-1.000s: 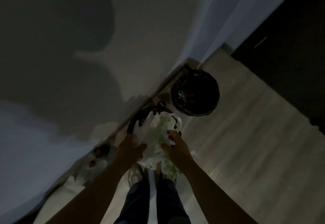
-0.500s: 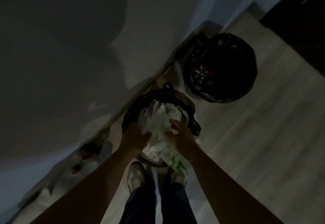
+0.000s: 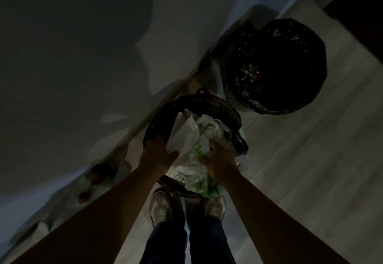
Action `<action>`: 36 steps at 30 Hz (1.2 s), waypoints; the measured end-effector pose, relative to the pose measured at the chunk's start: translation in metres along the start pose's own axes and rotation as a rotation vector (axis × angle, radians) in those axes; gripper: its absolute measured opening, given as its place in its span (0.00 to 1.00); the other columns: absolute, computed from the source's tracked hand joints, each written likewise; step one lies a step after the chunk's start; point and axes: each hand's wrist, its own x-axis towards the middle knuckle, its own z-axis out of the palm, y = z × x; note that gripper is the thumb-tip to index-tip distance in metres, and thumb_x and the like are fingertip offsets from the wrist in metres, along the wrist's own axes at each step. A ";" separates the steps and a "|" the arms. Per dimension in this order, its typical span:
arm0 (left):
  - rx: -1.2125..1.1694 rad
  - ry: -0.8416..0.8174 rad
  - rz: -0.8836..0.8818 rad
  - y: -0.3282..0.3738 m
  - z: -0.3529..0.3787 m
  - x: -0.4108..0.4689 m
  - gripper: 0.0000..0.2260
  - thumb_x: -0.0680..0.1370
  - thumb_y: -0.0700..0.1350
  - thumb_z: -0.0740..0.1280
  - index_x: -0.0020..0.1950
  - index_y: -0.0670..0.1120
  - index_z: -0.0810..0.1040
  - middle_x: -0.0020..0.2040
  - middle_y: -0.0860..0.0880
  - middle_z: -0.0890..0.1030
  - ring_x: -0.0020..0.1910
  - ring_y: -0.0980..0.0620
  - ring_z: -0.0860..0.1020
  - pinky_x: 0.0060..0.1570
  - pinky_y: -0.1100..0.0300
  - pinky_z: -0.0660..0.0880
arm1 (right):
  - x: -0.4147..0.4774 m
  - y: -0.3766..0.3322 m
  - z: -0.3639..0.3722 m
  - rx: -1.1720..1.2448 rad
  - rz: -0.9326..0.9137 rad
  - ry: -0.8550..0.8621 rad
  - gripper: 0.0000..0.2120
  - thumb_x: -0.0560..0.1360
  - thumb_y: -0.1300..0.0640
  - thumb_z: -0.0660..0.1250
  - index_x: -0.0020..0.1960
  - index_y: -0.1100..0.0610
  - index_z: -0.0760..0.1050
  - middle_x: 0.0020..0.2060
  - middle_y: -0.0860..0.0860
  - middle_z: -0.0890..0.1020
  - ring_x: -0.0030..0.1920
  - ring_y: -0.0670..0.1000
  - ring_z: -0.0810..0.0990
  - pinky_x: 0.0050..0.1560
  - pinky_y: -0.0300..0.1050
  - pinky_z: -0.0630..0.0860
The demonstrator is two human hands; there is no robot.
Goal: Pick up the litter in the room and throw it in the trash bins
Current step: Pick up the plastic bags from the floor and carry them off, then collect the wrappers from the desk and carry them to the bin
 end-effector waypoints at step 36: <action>0.135 0.358 0.203 0.100 -0.263 -0.502 0.20 0.77 0.51 0.66 0.68 0.51 0.69 0.63 0.51 0.75 0.61 0.53 0.74 0.57 0.63 0.69 | -0.423 -0.248 -0.208 -0.651 -0.788 -0.027 0.17 0.74 0.54 0.69 0.61 0.57 0.74 0.55 0.51 0.78 0.56 0.50 0.75 0.53 0.40 0.70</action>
